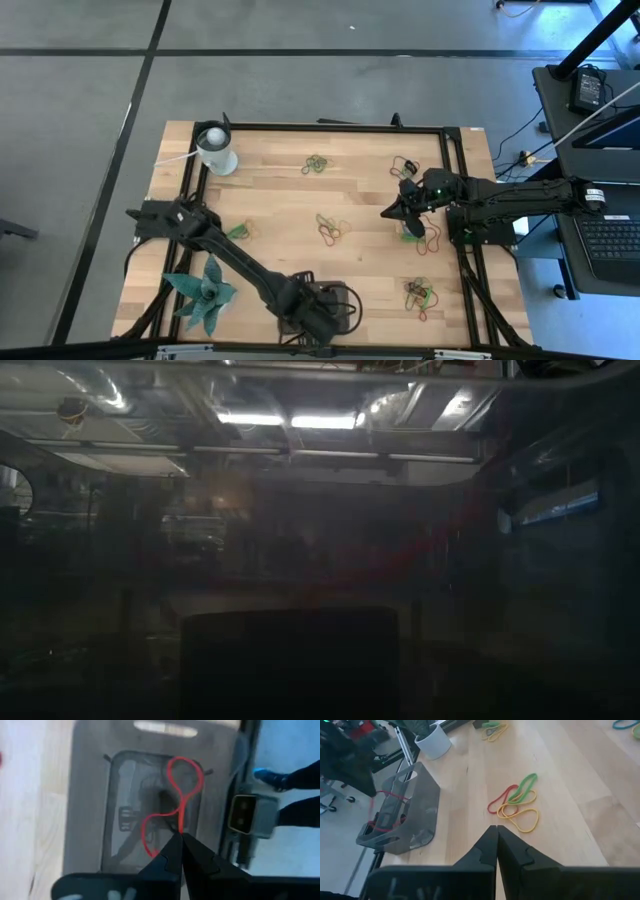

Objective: Pick and place rubber bands into bin
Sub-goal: Put the red rubber band into the black bin, then put the green rubber band into the black bin

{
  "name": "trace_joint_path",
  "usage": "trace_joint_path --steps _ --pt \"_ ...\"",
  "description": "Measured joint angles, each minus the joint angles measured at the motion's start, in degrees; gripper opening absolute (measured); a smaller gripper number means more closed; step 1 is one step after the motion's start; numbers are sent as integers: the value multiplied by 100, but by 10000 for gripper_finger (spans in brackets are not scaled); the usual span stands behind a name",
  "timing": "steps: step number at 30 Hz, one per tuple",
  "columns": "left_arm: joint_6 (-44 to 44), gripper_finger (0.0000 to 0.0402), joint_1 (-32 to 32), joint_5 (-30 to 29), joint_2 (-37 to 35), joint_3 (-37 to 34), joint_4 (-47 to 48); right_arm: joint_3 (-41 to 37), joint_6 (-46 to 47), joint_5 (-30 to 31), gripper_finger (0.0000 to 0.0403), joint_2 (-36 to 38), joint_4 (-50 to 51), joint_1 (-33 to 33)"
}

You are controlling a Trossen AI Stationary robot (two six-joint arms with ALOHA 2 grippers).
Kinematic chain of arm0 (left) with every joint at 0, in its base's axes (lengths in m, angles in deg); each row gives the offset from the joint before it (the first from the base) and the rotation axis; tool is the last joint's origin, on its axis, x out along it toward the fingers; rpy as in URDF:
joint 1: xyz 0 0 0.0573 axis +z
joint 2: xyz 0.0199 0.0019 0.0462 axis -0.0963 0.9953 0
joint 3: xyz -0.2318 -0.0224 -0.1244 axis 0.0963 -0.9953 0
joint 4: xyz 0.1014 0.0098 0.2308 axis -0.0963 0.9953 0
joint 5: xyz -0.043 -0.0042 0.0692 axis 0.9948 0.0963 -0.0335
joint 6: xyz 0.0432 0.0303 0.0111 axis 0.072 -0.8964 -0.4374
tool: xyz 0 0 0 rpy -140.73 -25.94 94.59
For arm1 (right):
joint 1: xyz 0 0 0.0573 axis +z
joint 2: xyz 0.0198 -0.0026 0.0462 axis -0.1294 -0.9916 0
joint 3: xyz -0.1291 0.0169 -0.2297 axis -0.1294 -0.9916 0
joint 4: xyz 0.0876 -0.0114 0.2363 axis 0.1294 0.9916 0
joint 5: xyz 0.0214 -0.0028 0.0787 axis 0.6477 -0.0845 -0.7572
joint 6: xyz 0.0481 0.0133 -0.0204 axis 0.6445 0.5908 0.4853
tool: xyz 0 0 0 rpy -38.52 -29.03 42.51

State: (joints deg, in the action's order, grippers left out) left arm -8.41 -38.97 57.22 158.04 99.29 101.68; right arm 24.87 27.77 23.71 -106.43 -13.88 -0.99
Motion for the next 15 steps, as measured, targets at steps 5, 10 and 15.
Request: trace_joint_path --steps 5,10,15 --pt "191 3 61 -55 373 0 121 0 -23 -2 12 0 2 0" --pt "331 28 136 151 569 0 205 0 -25 -2 12 0 4 0" --pt "450 75 180 85 597 0 228 0 -25 -2 12 0 7 0"
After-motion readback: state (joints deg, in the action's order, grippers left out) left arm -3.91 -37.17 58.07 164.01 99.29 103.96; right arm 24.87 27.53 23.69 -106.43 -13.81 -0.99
